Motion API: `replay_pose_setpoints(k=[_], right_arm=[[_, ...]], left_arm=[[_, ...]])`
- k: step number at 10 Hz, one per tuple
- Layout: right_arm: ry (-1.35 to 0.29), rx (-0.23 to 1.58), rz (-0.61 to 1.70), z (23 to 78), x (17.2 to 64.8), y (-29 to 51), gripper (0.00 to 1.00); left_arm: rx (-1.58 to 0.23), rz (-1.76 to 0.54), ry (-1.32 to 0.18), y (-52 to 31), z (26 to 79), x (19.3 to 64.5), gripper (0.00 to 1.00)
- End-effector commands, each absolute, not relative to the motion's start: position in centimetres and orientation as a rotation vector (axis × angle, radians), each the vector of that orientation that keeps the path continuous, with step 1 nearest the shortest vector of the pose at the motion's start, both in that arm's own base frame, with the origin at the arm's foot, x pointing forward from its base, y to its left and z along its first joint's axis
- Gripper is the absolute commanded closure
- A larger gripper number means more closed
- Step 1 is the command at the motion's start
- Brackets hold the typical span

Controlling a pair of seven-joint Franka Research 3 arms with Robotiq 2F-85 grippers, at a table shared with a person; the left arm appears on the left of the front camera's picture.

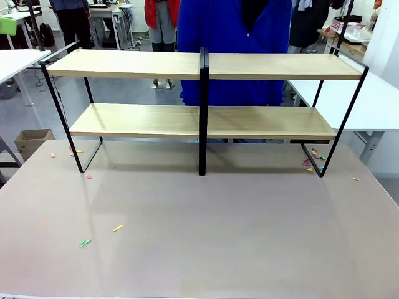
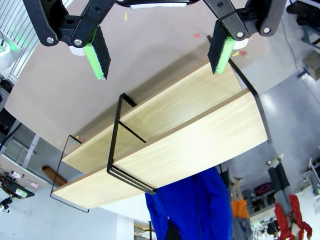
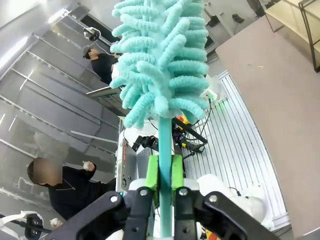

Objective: Clean the shelves.
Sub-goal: Place the Duster on the table.

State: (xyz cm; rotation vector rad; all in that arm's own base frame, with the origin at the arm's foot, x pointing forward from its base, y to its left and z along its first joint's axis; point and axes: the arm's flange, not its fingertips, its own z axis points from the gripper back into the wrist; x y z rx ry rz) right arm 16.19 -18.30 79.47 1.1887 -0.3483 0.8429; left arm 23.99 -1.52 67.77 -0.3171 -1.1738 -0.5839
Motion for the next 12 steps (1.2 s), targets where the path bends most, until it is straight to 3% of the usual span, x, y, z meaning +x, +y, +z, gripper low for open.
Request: replay_pose_setpoints(k=[1, 4, 8, 9, 11, 12], right_arm=[[-0.327, 1.2, 0.838, 80.0, 15.8, -18.5, 0.88], [-0.348, 1.189, 0.843, 79.5, 16.2, -18.3, 0.88], [0.137, 1.143, 0.814, 69.5, 23.8, -9.2, 0.88], [0.214, 1.075, 0.745, 66.1, 24.9, -6.7, 0.88], [0.3, 0.976, 0.626, 58.5, 27.8, -2.8, 0.88], [0.354, 0.944, 0.598, 54.4, 29.0, -1.3, 0.88]], left_arm=[[-0.323, -0.597, -1.176, -1.3, 67.8, 24.0, 0.0], [-0.323, -0.597, -1.176, -1.3, 67.8, 24.0, 0.0], [-0.317, -0.584, -1.173, -1.5, 67.8, 24.0, 0.0], [-0.371, -0.616, -1.042, -2.3, 65.0, 24.6, 0.0], [-0.693, -0.608, -0.709, -3.9, 56.3, 24.4, 0.0], [-0.847, -0.519, -0.618, -3.7, 52.4, 23.3, 0.0]])
